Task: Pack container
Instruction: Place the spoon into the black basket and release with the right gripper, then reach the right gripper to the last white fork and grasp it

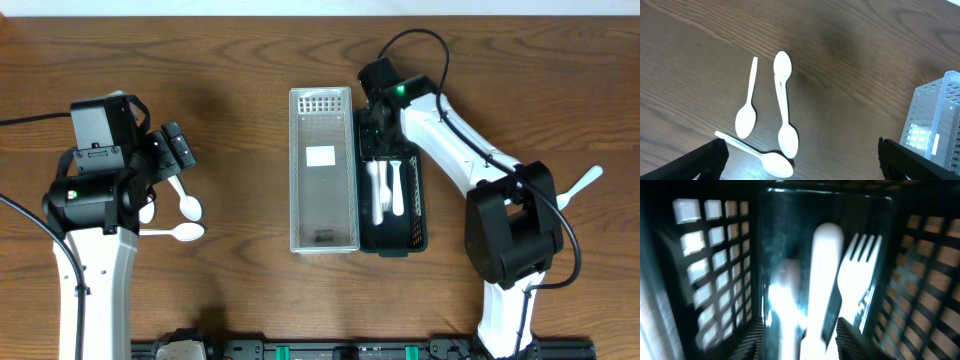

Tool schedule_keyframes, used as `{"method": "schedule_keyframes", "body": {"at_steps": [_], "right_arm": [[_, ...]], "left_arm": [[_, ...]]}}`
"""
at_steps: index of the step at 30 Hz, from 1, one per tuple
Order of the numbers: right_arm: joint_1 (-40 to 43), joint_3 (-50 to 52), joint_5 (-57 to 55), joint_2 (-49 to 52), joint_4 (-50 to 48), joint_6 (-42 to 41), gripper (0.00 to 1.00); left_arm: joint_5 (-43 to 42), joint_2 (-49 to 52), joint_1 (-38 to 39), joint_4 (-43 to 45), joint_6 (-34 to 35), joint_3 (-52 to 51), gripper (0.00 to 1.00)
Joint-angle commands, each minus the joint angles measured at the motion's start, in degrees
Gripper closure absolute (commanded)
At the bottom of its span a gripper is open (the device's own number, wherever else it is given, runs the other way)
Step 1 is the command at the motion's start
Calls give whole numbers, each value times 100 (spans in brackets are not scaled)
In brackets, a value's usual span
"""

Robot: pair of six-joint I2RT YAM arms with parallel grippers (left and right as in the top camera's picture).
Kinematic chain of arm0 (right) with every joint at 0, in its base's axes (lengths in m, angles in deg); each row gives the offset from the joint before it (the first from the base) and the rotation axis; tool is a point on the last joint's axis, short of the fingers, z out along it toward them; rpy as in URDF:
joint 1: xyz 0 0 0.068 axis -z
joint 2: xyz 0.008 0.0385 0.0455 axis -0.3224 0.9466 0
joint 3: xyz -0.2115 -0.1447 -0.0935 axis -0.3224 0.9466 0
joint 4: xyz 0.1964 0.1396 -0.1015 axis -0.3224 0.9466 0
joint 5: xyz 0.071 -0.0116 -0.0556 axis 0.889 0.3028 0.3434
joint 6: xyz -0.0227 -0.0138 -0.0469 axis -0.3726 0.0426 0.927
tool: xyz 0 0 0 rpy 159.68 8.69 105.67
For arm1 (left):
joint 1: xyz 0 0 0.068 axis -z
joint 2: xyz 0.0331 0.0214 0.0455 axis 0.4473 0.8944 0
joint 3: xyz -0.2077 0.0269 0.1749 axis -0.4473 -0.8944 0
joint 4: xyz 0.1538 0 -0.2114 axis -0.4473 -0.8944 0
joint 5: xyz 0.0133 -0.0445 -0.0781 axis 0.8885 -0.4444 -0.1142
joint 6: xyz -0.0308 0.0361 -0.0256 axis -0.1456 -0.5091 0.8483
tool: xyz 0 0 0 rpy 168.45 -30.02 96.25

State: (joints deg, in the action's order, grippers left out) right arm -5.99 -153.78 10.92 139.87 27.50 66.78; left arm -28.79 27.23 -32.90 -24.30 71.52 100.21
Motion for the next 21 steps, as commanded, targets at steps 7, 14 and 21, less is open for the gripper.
{"method": "schedule_keyframes", "body": {"at_steps": [7, 14, 21], "right_arm": [[651, -2490, -28, -398, 1064, 367, 41], [2243, -2896, -597, -1029, 1399, -501, 32], [4262, -2391, -597, -1008, 1779, -680, 31]], "left_arm": [[74, 22, -26, -17, -98, 114, 2], [74, 22, -26, -20, -98, 114, 2], [74, 33, -24, -17, -96, 114, 2]]}}
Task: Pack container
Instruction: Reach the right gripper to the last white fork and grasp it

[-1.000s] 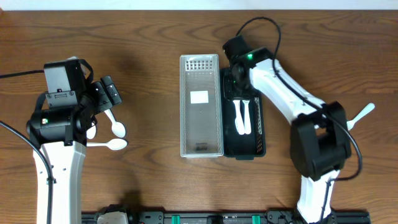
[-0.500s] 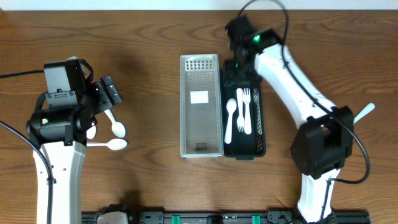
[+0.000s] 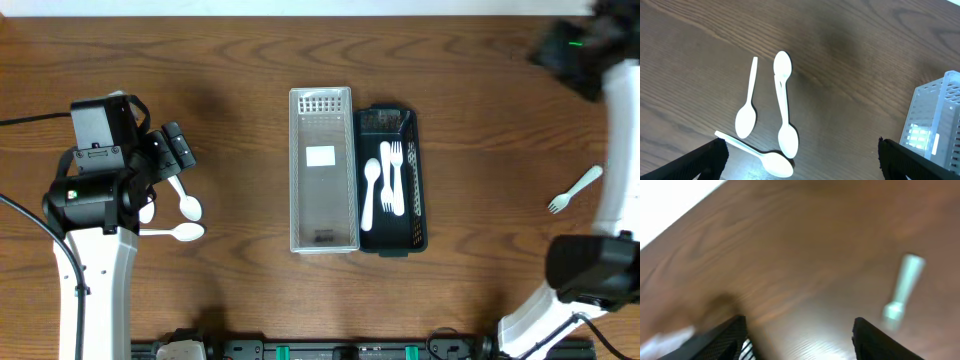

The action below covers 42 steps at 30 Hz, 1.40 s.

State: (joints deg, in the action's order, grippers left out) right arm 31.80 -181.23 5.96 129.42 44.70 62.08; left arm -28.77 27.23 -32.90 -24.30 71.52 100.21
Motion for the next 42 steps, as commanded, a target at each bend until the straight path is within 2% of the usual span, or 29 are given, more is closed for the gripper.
{"method": "schedule_keyframes", "body": {"at_steps": [1, 8, 12, 18, 23, 31, 42], "right_arm": [[638, 503, -101, 39, 22, -210, 31], [1727, 2411, 356, 39, -979, 192, 31], [2103, 3456, 485, 39, -1705, 352, 35], [2371, 4297, 483, 39, -2382, 365, 34], [2389, 4570, 481, 44, -2680, 439, 30], [2293, 4577, 186, 83, -2745, 407, 34], [2221, 4577, 92, 577, -2771, 348, 34]], "left_arm": [[72, 44, -24, -17, -96, 114, 2], [70, 107, -24, -17, -96, 114, 2], [72, 122, -24, -17, -96, 114, 2], [70, 122, -24, -17, -96, 114, 2], [70, 122, -24, -17, -96, 114, 2], [72, 122, -24, -20, -96, 114, 2], [70, 122, -24, -17, -96, 114, 2]]}}
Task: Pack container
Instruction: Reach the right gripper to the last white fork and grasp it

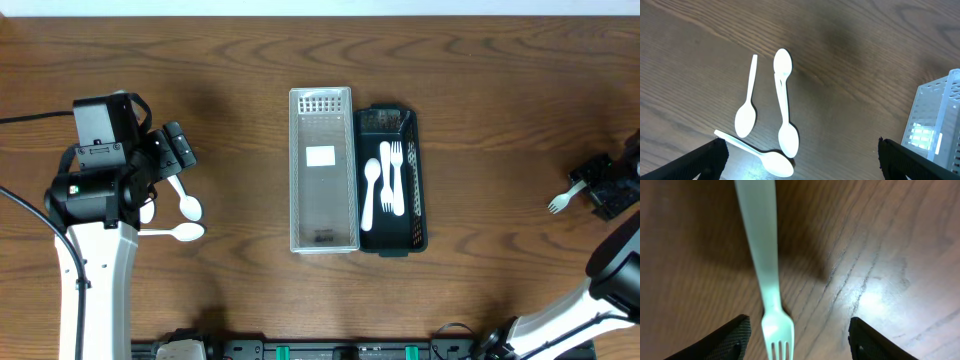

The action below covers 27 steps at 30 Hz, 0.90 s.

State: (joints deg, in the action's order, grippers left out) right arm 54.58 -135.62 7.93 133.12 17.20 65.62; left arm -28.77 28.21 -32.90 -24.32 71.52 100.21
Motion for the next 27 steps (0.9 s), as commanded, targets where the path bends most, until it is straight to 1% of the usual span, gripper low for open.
{"method": "schedule_keyframes", "body": {"at_steps": [1, 22, 25, 27], "right_arm": [[-61, 15, -103, 251, -37, -7, 34], [-254, 15, -103, 675, -363, -48, 34], [-254, 15, -105, 680, -361, -44, 37], [-254, 15, -105, 680, -361, -46, 45]], "left_arm": [[70, 26, -24, -15, -96, 114, 2], [70, 31, -24, -11, -96, 114, 2], [70, 31, -24, -11, -96, 114, 2], [70, 31, -24, -9, -96, 114, 2]]}}
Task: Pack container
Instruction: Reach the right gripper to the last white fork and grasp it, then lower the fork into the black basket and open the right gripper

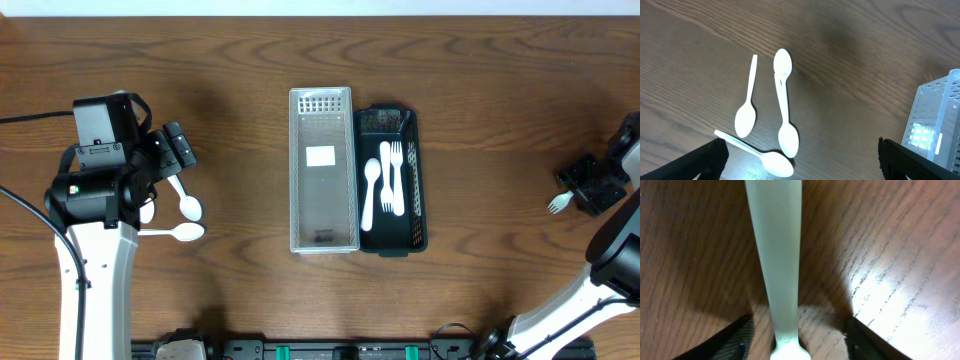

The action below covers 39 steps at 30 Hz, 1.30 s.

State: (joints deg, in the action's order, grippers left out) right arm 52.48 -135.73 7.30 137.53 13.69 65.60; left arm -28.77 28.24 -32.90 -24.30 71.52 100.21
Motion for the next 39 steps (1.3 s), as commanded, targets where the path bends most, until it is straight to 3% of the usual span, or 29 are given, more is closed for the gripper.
{"method": "schedule_keyframes", "body": {"at_steps": [1, 12, 17, 23, 28, 35, 39], "right_arm": [[-44, 26, -37, 238, -7, -44, 50], [-44, 26, -37, 238, -4, -22, 87], [-44, 26, -39, 238, -2, 24, 89], [-105, 13, -15, 219, 26, 157, 99], [-420, -269, -20, -42, 378, 369, 99], [-1633, -1220, 50, -951, 1064, 385, 99], [-2719, -1985, 267, -1331, 1440, 382, 98]], "left_arm": [[70, 28, -24, -11, -96, 114, 2], [70, 26, -24, -17, -96, 114, 2], [70, 28, -24, -17, -94, 114, 2], [70, 28, -24, -15, -96, 116, 2], [70, 28, -24, -15, -96, 114, 2], [70, 26, -24, -17, -96, 114, 2], [70, 26, -24, -15, -96, 114, 2]]}}
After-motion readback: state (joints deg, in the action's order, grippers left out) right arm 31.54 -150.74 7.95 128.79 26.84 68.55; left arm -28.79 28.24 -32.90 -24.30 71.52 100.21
